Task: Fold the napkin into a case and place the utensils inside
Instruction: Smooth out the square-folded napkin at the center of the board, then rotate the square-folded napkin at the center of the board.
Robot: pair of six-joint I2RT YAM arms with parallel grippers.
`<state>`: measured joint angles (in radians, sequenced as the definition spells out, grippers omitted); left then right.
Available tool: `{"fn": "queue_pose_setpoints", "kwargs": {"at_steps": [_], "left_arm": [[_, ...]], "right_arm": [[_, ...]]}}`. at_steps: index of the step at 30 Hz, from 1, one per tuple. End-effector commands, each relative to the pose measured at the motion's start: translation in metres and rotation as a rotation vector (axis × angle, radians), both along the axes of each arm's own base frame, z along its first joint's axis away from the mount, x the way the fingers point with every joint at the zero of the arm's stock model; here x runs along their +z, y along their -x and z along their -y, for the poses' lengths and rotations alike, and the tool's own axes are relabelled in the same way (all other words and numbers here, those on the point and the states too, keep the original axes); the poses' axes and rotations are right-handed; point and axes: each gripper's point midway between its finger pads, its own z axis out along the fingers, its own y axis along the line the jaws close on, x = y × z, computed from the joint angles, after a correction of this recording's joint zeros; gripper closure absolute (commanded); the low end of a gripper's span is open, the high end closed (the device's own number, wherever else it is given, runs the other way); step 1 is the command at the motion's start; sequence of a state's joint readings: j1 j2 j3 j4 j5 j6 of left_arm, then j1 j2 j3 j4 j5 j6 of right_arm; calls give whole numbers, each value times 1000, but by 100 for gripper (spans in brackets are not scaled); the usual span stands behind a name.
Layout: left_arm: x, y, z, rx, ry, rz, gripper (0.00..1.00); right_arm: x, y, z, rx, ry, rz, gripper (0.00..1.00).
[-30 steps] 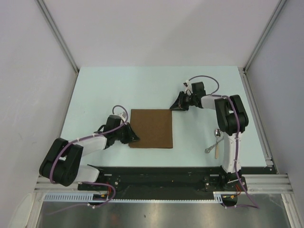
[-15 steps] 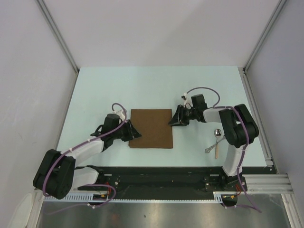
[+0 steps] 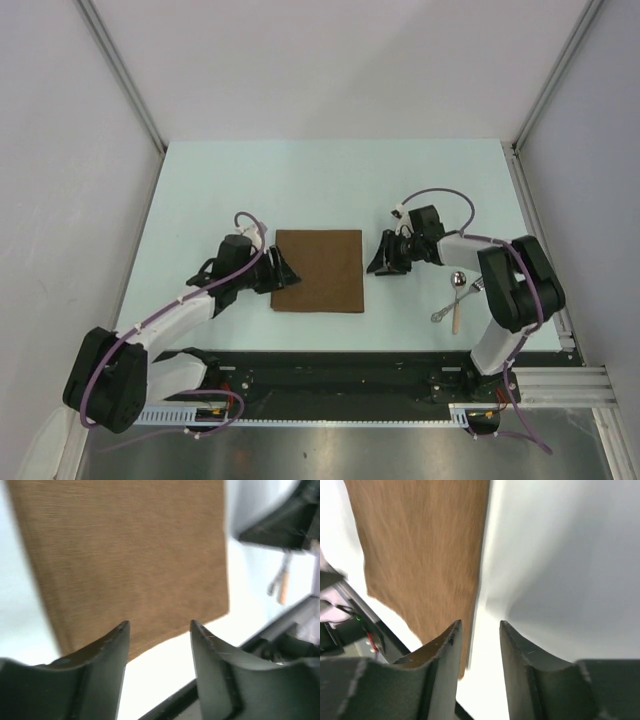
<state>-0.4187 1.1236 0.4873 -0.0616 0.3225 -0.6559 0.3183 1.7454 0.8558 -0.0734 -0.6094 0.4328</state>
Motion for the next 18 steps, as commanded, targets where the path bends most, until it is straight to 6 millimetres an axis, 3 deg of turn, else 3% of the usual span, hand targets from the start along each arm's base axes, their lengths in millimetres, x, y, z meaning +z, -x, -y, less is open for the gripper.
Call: {"fn": "queue_pose_setpoints", "kwargs": {"at_steps": [1,3,5,11,18], "left_arm": [[-9,-6,-30,136,-144,-38,34],[-22,-6,-48,221,-202,-91,31],[-31,-5,-53,243,-215,-125,31],[-42,-11,-51,248,-185,-142,30],[-67,-1,-40,174,-157,-192,49]], "right_arm": [[5,35,-2,42,111,20,54],[6,50,-6,49,112,20,44],[1,63,-12,72,127,10,40],[-16,88,-10,78,139,-27,39],[-10,91,2,56,172,12,39]]}}
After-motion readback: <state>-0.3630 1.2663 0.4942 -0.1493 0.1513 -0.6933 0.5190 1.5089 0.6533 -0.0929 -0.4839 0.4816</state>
